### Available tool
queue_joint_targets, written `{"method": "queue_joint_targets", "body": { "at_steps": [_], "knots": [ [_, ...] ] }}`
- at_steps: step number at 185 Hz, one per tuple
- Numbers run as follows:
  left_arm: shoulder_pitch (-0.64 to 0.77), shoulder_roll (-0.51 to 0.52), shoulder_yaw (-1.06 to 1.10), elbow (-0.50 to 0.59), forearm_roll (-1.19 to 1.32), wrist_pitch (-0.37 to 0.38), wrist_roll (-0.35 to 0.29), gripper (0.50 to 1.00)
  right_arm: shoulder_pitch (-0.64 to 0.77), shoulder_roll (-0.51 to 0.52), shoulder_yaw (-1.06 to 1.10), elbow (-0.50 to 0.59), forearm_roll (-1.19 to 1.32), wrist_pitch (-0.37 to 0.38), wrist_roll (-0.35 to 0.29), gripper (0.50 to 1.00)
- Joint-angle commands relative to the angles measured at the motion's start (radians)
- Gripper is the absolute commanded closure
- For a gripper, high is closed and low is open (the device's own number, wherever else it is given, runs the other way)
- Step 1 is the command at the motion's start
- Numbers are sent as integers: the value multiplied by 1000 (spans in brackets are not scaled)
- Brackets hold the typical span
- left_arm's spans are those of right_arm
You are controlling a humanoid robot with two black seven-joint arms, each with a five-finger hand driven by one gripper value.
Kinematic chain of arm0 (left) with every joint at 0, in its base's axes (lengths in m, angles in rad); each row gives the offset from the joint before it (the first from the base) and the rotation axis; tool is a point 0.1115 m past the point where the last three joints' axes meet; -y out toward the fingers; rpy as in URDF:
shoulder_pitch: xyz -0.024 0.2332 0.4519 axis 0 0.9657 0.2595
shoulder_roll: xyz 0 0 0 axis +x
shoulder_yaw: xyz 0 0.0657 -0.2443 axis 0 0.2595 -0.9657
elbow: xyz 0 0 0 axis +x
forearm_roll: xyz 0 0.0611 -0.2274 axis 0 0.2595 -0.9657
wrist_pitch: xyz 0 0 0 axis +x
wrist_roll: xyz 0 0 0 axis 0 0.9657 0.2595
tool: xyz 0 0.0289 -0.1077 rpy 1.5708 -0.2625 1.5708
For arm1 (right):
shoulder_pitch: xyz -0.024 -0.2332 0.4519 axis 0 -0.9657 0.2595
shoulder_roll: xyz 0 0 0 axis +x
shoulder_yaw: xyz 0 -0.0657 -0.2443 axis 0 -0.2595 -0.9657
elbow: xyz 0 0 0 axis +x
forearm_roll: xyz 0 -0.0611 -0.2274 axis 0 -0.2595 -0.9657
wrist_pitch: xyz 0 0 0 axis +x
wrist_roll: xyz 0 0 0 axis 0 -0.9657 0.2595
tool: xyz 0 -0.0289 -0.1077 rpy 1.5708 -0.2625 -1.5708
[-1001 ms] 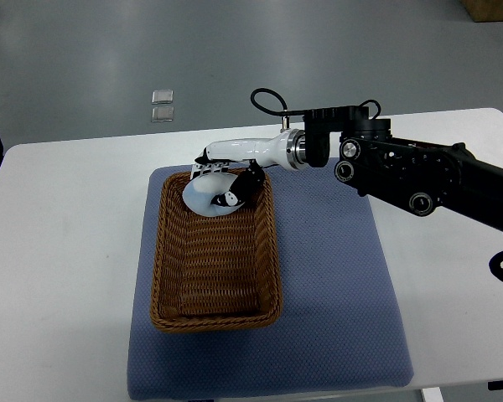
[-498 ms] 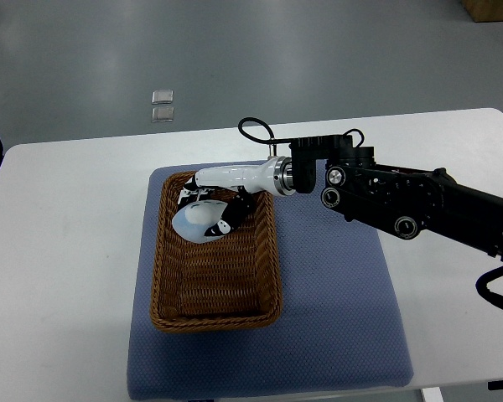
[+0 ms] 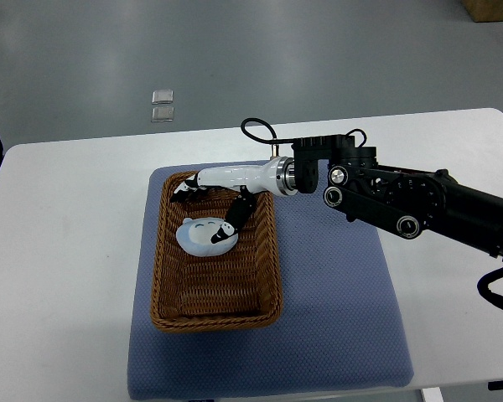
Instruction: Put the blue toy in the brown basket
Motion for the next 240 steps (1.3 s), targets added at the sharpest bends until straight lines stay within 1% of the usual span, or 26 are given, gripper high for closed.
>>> {"method": "queue_joint_targets", "body": {
  "at_steps": [1, 32, 83, 93, 117, 135, 149, 168, 182, 195, 203, 240],
  "knots": [
    [0, 0, 0, 0, 0, 0, 0, 500, 1, -5, 33, 0, 1, -2, 0, 599],
    [0, 0, 0, 0, 1, 0, 0, 500, -6, -9, 148, -11, 4, -2, 2, 599],
    [0, 0, 0, 0, 0, 0, 0, 500, -133, -5, 404, -51, 91, -8, 2, 599],
    [0, 0, 0, 0, 0, 0, 0, 500, -158, 0, 459, -57, 114, -19, 5, 599],
    [0, 0, 0, 0, 0, 0, 0, 500, -201, 5, 567, -83, 180, -57, 43, 599],
    [0, 0, 0, 0, 0, 0, 0, 500, -213, 17, 611, -101, 268, -83, 54, 599],
    [0, 0, 0, 0, 1, 0, 0, 500, -216, 26, 622, -117, 352, -106, 56, 599],
    [0, 0, 0, 0, 0, 0, 0, 500, -221, 25, 623, -129, 469, -138, 79, 599],
    [0, 0, 0, 0, 0, 0, 0, 500, -226, 15, 628, -146, 532, -187, 95, 599],
    [0, 0, 0, 0, 0, 0, 0, 500, -226, 15, 628, -184, 598, -243, 109, 599],
    [0, 0, 0, 0, 0, 0, 0, 500, -227, 17, 625, -209, 641, -263, 111, 599],
    [0, 0, 0, 0, 1, 0, 0, 500, -261, 17, 625, -274, 786, -304, 114, 599]
  ]
}}
